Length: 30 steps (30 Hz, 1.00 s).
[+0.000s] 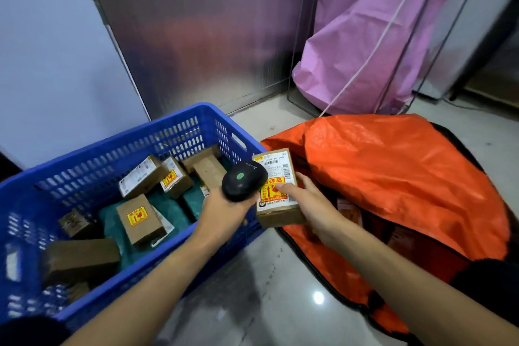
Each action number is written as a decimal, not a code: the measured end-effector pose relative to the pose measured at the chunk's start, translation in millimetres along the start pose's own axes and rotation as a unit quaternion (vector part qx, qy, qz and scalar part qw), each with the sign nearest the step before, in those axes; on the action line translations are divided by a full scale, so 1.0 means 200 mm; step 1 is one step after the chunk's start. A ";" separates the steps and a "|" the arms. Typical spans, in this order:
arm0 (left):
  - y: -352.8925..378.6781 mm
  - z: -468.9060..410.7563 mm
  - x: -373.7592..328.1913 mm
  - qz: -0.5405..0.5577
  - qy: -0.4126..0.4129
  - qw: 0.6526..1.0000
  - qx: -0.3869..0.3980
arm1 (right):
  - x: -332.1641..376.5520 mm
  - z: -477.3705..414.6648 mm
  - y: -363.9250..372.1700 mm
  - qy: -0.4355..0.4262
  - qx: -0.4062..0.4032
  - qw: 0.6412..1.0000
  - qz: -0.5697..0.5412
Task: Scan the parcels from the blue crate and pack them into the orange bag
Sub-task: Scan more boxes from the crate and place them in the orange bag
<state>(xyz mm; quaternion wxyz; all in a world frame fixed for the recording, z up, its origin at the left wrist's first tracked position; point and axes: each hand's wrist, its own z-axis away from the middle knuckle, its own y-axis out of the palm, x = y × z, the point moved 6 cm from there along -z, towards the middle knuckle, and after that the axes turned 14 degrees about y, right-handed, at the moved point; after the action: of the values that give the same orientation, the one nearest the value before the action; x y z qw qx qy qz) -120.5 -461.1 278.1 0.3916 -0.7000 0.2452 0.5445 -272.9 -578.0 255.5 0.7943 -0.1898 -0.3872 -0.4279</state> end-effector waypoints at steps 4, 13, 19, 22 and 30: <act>0.22 0.05 0.10 0.023 -0.032 0.999 -0.026 | -0.14 -0.05 -0.13 0.048 -0.030 0.998 -0.020; 0.74 0.11 0.52 -0.015 -0.147 0.989 0.006 | -0.59 -0.19 -0.50 0.205 -0.085 0.974 0.044; 1.00 0.04 0.74 0.010 -0.207 0.977 0.049 | -0.74 -0.43 -0.67 0.227 -0.121 0.962 -0.096; 1.07 -0.05 0.80 -0.007 -0.202 0.977 0.073 | -0.75 -0.53 -0.71 0.217 -0.140 0.957 -0.134; 1.16 -0.22 0.84 -0.004 -0.196 0.979 0.059 | -0.65 -0.68 -0.83 0.208 -0.164 0.940 -0.214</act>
<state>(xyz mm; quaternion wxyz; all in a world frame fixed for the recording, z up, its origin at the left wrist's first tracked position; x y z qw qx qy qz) -225.3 -616.6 56.9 0.4751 -0.5565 0.1929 0.6537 -391.0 -688.1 64.2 0.7050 -0.1369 -0.1690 -0.6751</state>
